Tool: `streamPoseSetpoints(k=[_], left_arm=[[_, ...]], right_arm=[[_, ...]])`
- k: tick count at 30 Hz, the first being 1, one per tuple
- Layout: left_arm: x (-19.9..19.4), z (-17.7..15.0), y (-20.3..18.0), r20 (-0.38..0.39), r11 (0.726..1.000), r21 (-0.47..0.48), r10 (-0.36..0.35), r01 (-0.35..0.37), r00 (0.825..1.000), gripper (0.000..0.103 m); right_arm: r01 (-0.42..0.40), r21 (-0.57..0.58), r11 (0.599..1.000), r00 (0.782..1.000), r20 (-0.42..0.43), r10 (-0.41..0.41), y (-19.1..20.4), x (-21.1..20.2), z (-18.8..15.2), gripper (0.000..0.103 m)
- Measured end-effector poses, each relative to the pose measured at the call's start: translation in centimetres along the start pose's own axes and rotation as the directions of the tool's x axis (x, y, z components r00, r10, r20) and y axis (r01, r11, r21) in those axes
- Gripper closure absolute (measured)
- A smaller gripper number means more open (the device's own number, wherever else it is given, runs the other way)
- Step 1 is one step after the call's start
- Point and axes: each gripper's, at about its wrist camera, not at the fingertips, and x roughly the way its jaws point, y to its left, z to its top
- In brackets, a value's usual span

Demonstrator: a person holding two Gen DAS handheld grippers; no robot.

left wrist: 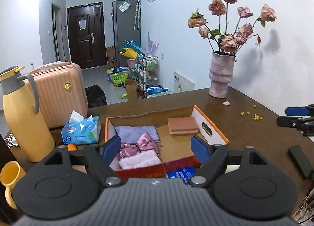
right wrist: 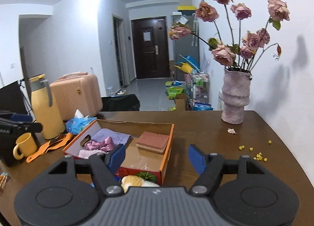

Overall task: Organize soft objects
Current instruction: 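Lower both grippers onto the yellow-and-white plush toy and close them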

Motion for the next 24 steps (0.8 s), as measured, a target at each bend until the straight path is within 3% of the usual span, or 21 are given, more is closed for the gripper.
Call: streamPoseSetpoints(k=[5,9,13,20,24], left_arm=[[-1.2,-4.2,-1.8,0.000,0.999,-0.047,-0.024,0.024,1.000,0.022],[-1.7,-9.4,-4.5,-0.020,0.995,-0.073,-0.073,0.071,0.997,0.022],[-1.1,-12.8,-6.3,-0.045,0.985,-0.132,-0.120,0.113,0.992,0.022],[3.1,-13.3,-7.9,-0.107,0.983,-0.137,-0.137,0.122,0.985,0.024],[6.1,-12.1,-9.0,-0.088,0.981,-0.114,-0.166,0.156,0.982,0.037]], right_arm=[[-0.038,0.006,0.999,0.999,0.023,0.037,0.2,-0.6,-3.7,0.033],[-0.083,0.052,0.995,0.996,0.011,0.083,0.2,-1.2,-9.2,0.033],[-0.070,0.099,0.993,0.997,-0.003,0.071,0.2,-2.0,-13.9,0.033],[-0.073,0.226,0.972,0.996,-0.027,0.081,-1.7,-0.9,-16.8,0.033],[-0.075,0.274,0.959,0.996,-0.023,0.085,-3.1,1.5,-15.9,0.038]])
